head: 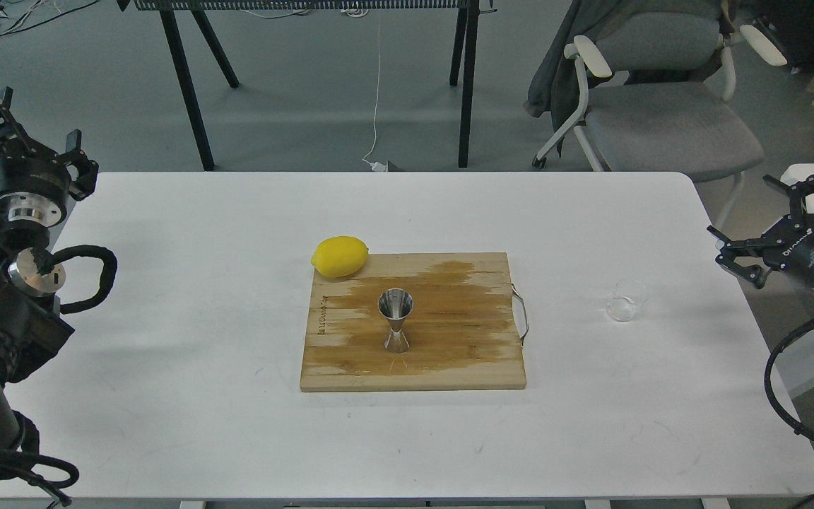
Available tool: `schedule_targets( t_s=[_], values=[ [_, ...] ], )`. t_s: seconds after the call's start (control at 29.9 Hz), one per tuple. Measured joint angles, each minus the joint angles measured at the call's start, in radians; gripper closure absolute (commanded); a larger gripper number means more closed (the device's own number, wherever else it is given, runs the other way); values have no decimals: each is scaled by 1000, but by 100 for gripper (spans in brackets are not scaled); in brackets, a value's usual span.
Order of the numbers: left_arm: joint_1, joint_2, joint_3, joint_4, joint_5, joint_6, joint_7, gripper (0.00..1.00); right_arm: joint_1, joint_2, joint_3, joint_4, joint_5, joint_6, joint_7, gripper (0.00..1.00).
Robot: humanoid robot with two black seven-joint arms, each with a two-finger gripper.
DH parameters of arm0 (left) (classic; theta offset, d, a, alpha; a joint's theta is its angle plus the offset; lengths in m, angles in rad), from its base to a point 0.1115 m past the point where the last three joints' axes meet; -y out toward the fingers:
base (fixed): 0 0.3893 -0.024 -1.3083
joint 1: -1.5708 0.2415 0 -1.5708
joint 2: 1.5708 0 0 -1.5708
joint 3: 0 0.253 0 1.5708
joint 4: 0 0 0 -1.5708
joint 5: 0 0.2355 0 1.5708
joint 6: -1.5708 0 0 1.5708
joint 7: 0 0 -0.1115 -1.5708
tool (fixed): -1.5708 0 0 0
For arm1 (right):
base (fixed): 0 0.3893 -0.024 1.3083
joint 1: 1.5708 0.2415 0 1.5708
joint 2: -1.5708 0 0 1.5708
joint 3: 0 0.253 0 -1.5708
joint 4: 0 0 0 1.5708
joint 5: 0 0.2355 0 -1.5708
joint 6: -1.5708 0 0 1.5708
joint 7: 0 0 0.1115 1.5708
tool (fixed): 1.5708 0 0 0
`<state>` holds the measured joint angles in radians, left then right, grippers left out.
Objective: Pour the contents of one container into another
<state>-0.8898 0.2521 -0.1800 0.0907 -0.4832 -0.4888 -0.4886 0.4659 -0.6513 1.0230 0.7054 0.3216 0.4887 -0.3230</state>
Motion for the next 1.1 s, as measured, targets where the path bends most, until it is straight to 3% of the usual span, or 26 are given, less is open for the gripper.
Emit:
schedule_targets(
  t_s=[0.4,0.54,0.77,1.0,1.1],
  values=[
    [-57,-114,154,-35,111,0,0,0,-10,16,3,-17,2,0,11,1],
    [-63,-21,162,-129,152,0,0,0,-12,17,3,-17,2,0,12,1],
    [-83,140,163,-194,157,1,0,0,-12,47,6,-17,2,0,14,1],
    [-79,309,165,-499,161,0,0,0,-11,60,6,-17,1,0,13,1],
    [-78,359,148,-573,158,0,0,0,-9,61,0,-13,0,0,13,1]
  ],
)
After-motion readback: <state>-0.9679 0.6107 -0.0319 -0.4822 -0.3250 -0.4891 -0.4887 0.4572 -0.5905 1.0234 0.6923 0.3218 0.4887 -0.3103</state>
